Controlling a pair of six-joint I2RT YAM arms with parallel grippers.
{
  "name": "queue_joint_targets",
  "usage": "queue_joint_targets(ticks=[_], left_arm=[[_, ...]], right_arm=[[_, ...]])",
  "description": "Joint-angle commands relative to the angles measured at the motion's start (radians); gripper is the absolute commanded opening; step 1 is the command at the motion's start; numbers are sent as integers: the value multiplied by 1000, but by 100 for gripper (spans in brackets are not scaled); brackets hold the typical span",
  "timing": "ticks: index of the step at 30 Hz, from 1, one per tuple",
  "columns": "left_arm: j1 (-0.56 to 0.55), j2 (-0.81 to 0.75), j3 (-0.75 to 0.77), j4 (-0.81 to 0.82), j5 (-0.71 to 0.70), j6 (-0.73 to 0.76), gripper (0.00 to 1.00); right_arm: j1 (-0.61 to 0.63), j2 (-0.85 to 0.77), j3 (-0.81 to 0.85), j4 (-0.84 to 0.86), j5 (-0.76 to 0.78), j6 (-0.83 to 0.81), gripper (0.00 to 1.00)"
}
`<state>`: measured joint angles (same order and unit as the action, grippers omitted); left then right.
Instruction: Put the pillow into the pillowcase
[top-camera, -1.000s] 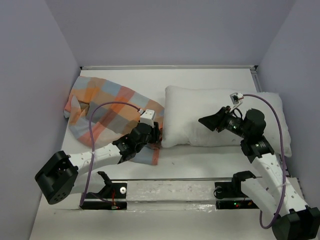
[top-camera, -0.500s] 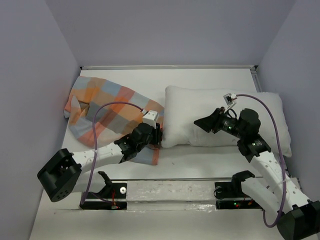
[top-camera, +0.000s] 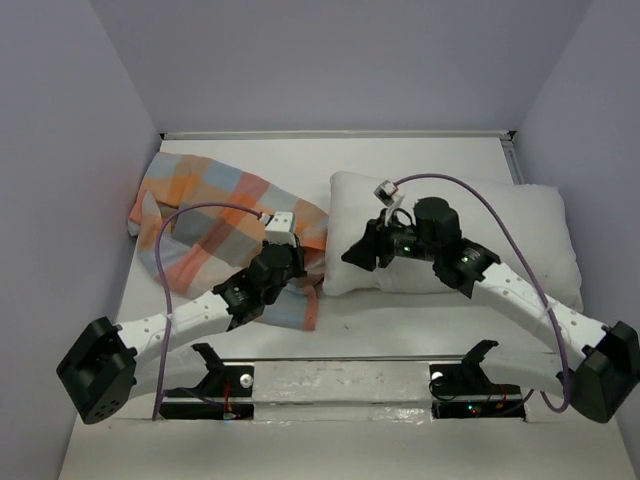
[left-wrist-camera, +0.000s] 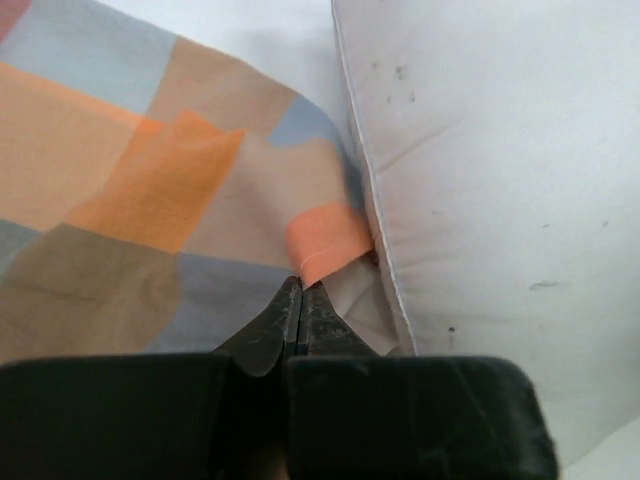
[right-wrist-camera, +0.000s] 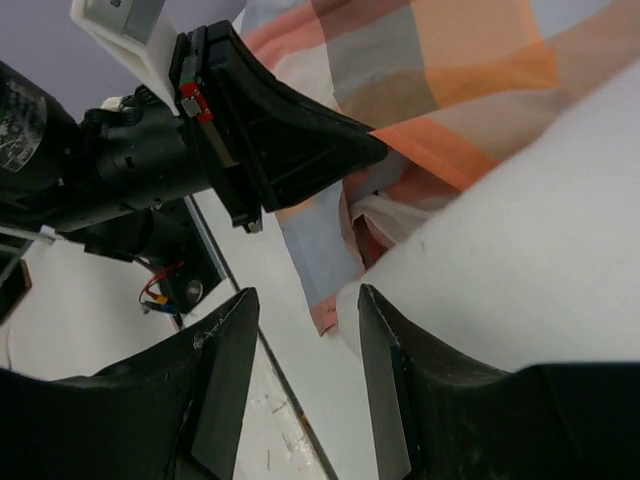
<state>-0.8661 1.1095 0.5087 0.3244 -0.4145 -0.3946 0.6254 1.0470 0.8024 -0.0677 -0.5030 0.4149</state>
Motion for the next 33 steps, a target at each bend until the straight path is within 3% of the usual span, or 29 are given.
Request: queue_joint_targets(ticks=[1, 7, 11, 17, 20, 22, 23, 25, 30, 31, 33], left_arm=[[42, -94, 44, 48, -26, -23, 0], [137, -201, 65, 32, 105, -21, 0], [199, -253, 67, 22, 137, -32, 0], [248, -295, 70, 35, 164, -44, 0], [249, -322, 71, 16, 161, -46, 0], [248, -355, 73, -16, 135, -44, 0], [249, -379, 73, -28, 125, -44, 0], [249, -428, 85, -92, 76, -50, 0], [249, -549, 135, -241, -85, -64, 0], [249, -566, 160, -257, -111, -63, 0], [249, -597, 189, -286, -115, -41, 0]], right_arm=[[79, 180, 214, -109, 167, -247, 53], [108, 399, 412, -147, 238, -356, 80], [143, 566, 533, -208, 267, -442, 85], [183, 683, 627, -244, 280, -470, 85], [192, 755, 699, -230, 394, -470, 79], [192, 809, 748, -228, 406, -478, 69], [192, 827, 800, -221, 417, -476, 50], [192, 876, 872, -210, 440, -470, 32], [192, 981, 1164, -228, 394, -501, 6], [192, 999, 1283, -239, 393, -508, 2], [192, 1045, 1395, -263, 377, -513, 0]])
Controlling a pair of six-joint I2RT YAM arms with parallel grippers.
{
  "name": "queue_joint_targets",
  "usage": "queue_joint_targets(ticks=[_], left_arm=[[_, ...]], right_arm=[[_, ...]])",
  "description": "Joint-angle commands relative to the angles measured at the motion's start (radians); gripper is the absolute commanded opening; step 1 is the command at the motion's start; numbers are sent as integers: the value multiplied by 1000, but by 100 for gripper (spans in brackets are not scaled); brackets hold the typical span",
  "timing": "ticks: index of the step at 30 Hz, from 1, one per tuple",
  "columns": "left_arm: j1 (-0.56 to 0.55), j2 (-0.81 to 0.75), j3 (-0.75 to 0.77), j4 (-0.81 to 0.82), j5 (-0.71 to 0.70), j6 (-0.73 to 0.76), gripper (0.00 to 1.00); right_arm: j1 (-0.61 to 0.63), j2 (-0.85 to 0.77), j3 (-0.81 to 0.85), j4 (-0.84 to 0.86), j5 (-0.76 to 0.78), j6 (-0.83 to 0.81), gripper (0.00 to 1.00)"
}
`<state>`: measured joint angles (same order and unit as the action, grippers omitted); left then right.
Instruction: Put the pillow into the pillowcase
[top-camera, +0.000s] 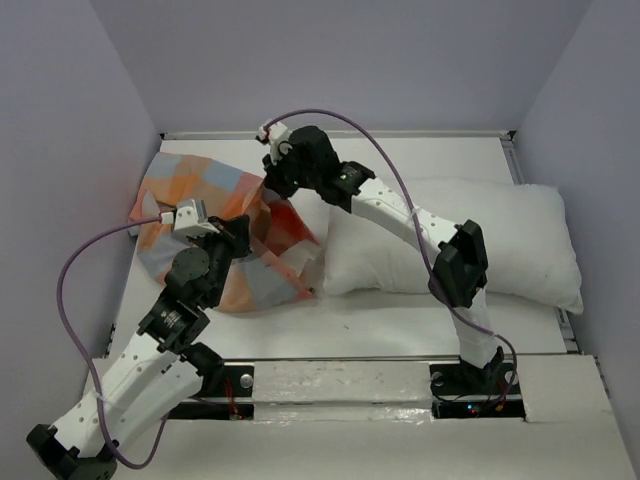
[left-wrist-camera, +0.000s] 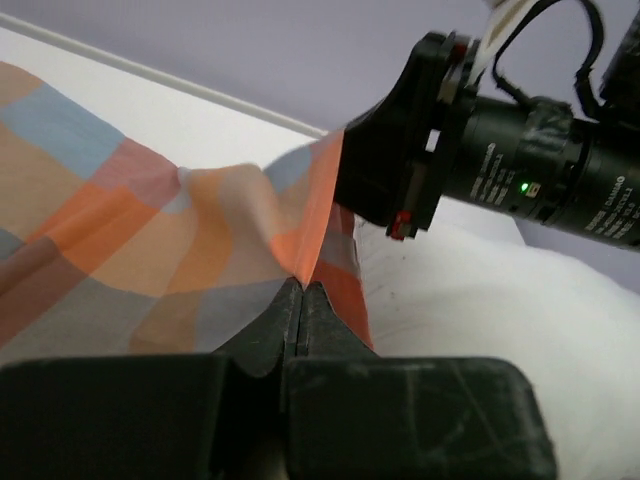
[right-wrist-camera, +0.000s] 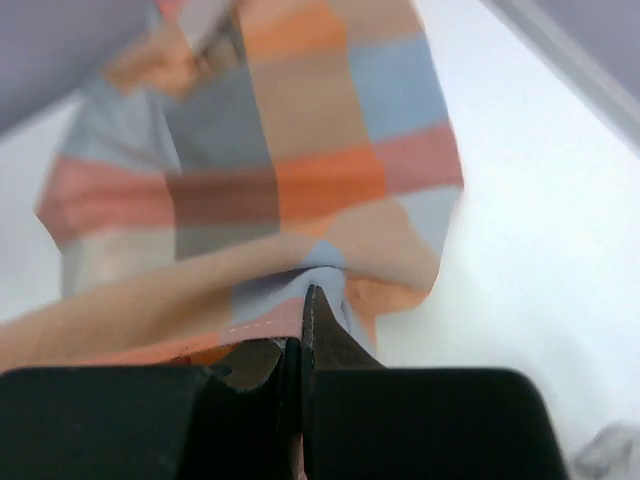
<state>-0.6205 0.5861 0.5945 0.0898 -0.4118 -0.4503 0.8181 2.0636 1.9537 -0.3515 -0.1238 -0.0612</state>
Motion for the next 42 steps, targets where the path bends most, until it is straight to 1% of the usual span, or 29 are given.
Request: queue_joint_targets(ticks=[1, 4, 6, 7, 8, 10, 12, 16, 19, 20, 24, 27, 30, 32, 35, 36, 37, 38, 39, 40, 41, 42], left_arm=[[4, -74, 135, -64, -107, 22, 0], [4, -62, 177, -122, -76, 39, 0], [4, -52, 173, -176, -58, 35, 0], [4, -52, 151, -192, -61, 26, 0], [4, -58, 133, -212, -64, 15, 0], [4, -63, 70, -223, -73, -20, 0], [4, -58, 51, -239, -70, -50, 0], [4, -22, 19, -240, -24, -79, 0], [2, 27, 11, -237, -5, -83, 0], [1, 52, 11, -231, 4, -85, 0], [-13, 84, -10, -167, -1, -85, 0], [-13, 92, -2, -95, 1, -65, 0], [-12, 96, 18, 23, 30, -36, 0], [-8, 124, 28, 82, 59, -28, 0], [-2, 187, 31, 154, 113, -40, 0], [1, 213, 31, 172, 129, -45, 0], [10, 234, 36, 204, 168, -53, 0], [13, 235, 40, 205, 186, -53, 0], [16, 253, 45, 226, 201, -56, 0], [18, 259, 51, 235, 215, -57, 0], [18, 267, 62, 248, 237, -56, 0], [21, 282, 68, 252, 246, -59, 0]], right_arm=[[0, 33, 316, 20, -7, -46, 0], [0, -2, 332, 40, 1, -66, 0], [0, -39, 242, 72, 29, -113, 0], [0, -77, 196, 84, 80, -142, 0], [0, -91, 106, 97, 105, -155, 0], [0, -114, 25, 144, 162, -175, 0], [0, -143, -66, 189, 222, -199, 0], [0, -183, -140, 229, 248, -241, 0], [0, -201, -183, 264, 297, -265, 0], [0, -203, -190, 270, 334, -281, 0], [-13, -209, -237, 293, 368, -282, 0], [-46, -217, -246, 293, 316, -235, 0], [-79, -209, -224, 287, 241, -177, 0], [-109, -201, -197, 283, 190, -140, 6], [-119, -227, -202, 269, 205, -132, 26], [-119, -240, -210, 229, 199, -127, 55], [-128, -270, -216, 167, 191, -120, 69], [-128, -270, -223, 166, 191, -120, 69], [-148, -314, -239, 125, 188, -97, 79], [-160, -344, -263, 111, 172, -83, 81], [-198, -376, -323, 102, 150, -42, 83], [-221, -434, -352, 85, 82, -17, 87]])
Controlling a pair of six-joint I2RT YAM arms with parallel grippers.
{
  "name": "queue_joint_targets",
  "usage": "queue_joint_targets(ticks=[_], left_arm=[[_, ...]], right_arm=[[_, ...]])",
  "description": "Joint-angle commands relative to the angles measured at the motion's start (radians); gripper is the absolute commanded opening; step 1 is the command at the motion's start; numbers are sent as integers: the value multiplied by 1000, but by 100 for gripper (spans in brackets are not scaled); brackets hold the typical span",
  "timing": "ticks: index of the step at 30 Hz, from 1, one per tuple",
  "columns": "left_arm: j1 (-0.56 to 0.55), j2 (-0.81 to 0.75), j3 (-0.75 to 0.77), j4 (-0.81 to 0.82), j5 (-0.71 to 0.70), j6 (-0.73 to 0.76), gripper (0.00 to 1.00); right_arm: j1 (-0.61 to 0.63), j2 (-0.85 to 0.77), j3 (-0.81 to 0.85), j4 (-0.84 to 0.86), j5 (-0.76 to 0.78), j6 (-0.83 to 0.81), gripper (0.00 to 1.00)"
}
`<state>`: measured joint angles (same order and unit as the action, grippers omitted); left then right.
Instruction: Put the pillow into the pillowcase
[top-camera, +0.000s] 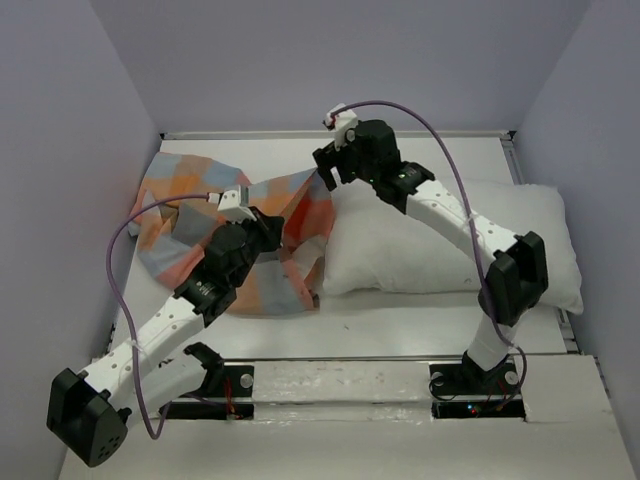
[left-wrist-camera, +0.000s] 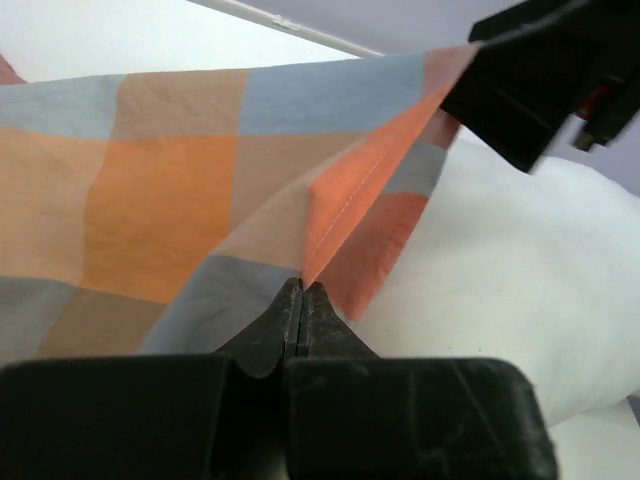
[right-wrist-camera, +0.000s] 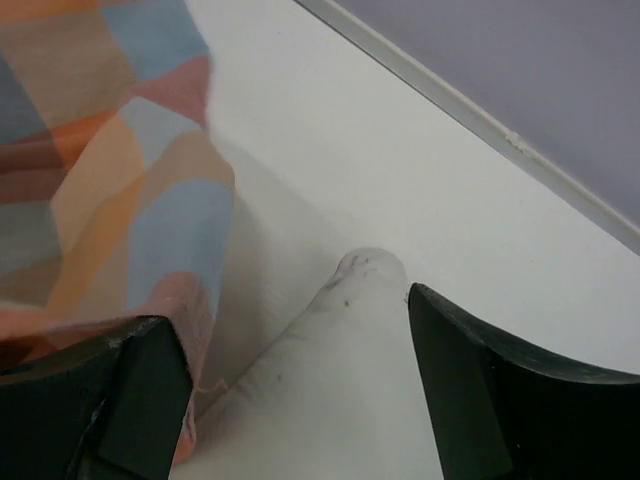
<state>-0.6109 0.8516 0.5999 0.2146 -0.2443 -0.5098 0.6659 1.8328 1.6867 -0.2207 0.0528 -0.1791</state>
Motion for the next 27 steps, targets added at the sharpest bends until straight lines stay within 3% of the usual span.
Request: queue_joint_targets(ticks=[1, 4, 8, 11, 17, 21, 23, 24, 27], left_arm=[[13, 24, 69, 131, 91, 1, 0], [14, 59, 96, 150, 154, -9, 0], [14, 108, 112, 190, 181, -18, 0], [14, 130, 129, 204, 188, -18, 0], [43, 136, 150, 203, 195, -12, 0], [82, 130, 141, 204, 212, -15, 0], [95, 136, 140, 209, 233, -21, 0], [108, 145, 141, 219, 240, -24, 0], [123, 164, 156, 227, 278, -26, 0]], right_arm=[[-89, -230, -113, -54, -114, 119, 87], [-127, -285, -205, -84, -117, 136, 94], [-127, -207, -153, -244, -16, 63, 99], [-138, -184, -153, -232, -31, 53, 100], [-147, 38, 95, -348, -11, 10, 100], [-157, 190, 182, -439, -111, 16, 99], [-157, 221, 183, -447, -111, 36, 50], [-176, 211, 167, -431, -87, 68, 1], [-198, 61, 52, -364, -10, 124, 0]])
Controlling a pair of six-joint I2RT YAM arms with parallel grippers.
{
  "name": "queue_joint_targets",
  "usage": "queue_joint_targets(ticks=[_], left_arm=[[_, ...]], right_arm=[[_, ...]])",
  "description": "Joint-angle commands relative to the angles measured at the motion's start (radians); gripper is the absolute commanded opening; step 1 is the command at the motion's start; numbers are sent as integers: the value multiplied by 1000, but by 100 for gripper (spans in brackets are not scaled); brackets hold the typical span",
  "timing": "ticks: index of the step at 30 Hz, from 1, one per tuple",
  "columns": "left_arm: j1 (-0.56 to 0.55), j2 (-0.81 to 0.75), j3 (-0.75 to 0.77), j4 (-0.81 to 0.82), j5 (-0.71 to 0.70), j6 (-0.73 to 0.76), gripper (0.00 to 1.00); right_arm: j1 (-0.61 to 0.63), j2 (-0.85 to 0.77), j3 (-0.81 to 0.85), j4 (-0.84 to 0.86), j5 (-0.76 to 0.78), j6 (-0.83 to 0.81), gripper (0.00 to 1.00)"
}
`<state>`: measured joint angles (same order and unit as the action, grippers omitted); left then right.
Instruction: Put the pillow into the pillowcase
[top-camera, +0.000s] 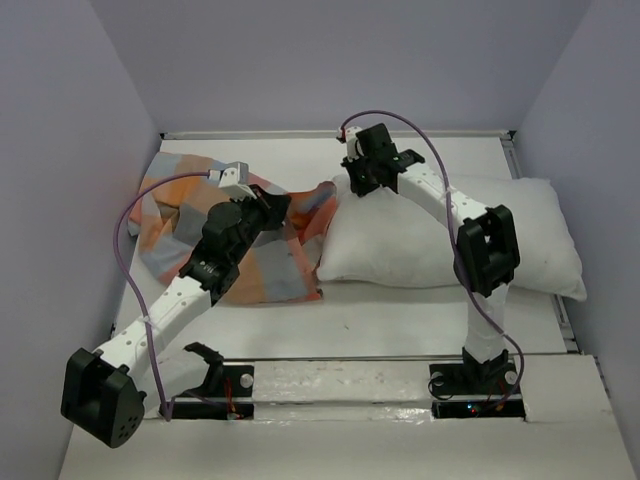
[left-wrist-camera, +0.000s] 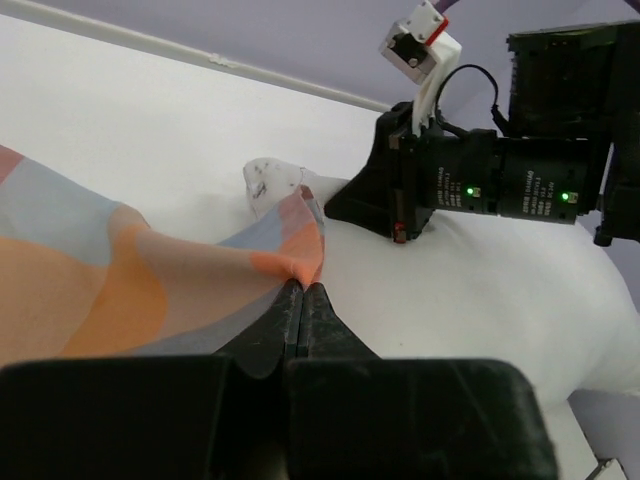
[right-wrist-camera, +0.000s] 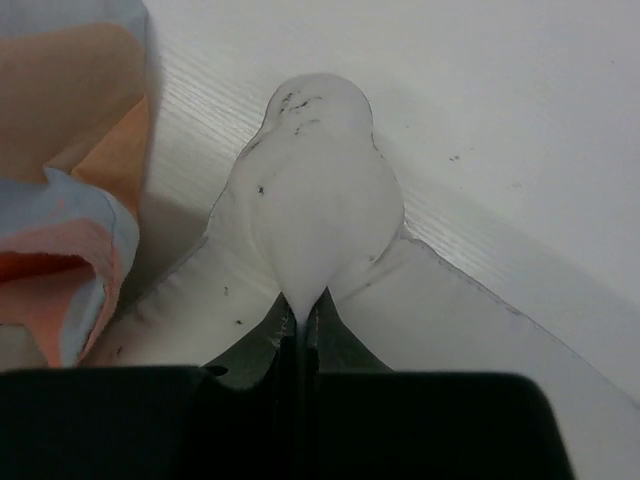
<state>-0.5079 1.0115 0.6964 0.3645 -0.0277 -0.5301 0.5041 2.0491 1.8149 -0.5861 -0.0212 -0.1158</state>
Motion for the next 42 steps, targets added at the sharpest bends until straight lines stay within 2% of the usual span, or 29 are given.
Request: queue_joint_targets(ticks=[1, 4, 8, 11, 12, 15, 18, 20, 27, 34, 39, 42], left_arm=[[23, 15, 69, 83, 64, -4, 0], [38, 30, 74, 108, 72, -11, 0], [52, 62, 100, 146, 92, -28, 0], [57, 71, 113, 162, 104, -30, 0], [58, 79, 118, 163, 110, -31, 0], [62, 76, 118, 165, 132, -31, 0], [62, 64, 107, 166, 147, -33, 0], [62, 61, 101, 166, 159, -30, 0], [62, -11, 58, 145, 204, -22, 0], [46, -89, 0, 67, 273, -1, 0], [31, -82, 26, -25, 321, 51, 0], [26, -57, 58, -70, 293, 76, 0]], right_arm=[[-36, -276, -113, 55, 135, 73, 0], [-36, -473, -254, 113, 184, 106, 0], [-36, -862, -500, 225, 32, 203, 0], [-36, -1007, -681, 331, -207, 225, 0], [-36, -1041, -709, 348, -335, 232, 0], [-27, -1135, -781, 387, -555, 242, 0], [2, -1138, -796, 384, -682, 240, 0], [53, -1124, -804, 374, -707, 220, 0], [120, -950, -781, 364, -603, 223, 0], [134, -721, -608, 362, -468, 222, 0], [145, -590, -439, 350, -496, 238, 0], [172, -563, -405, 306, -540, 206, 0]])
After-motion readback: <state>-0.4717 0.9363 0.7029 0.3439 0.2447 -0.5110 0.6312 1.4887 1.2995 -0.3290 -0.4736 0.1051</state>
